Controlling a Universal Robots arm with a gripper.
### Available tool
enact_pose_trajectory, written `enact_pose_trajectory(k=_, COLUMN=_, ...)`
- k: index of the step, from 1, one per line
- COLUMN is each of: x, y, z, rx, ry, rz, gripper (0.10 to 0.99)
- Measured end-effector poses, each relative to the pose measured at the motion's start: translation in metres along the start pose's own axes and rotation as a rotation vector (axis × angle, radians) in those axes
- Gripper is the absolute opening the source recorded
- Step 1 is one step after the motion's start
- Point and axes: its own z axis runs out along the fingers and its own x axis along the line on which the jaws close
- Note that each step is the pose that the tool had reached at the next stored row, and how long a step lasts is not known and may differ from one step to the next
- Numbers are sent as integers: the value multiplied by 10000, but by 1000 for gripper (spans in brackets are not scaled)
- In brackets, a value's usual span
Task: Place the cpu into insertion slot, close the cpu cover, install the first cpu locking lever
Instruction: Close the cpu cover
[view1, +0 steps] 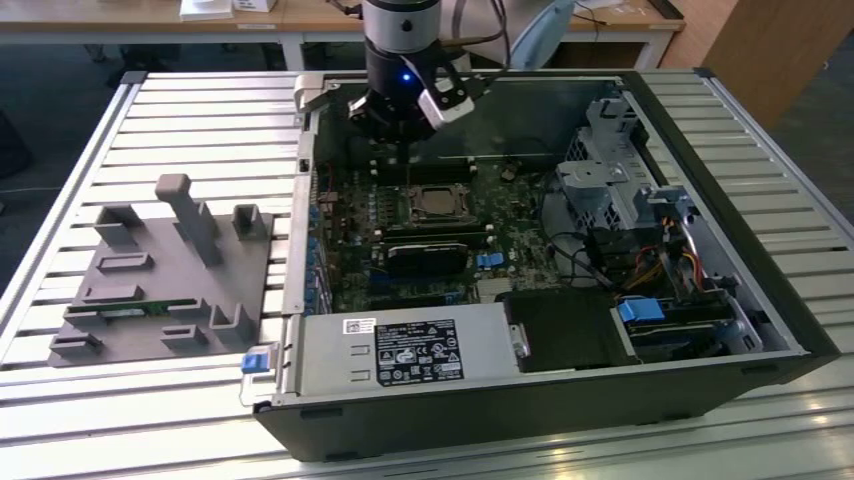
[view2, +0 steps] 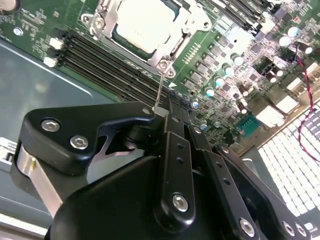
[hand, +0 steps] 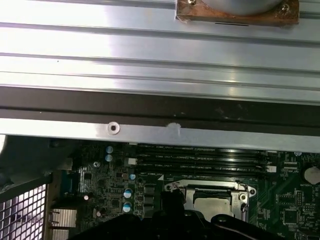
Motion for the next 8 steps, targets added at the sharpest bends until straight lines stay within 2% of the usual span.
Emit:
enact_pose_trajectory(k=5, x=-90, y=-3, z=4, rx=0, ry=0, rz=0, gripper=106)
enact_pose_trajectory(k=8, x=-179, y=-7, z=12, rx=0, ry=1, rz=1, gripper=106)
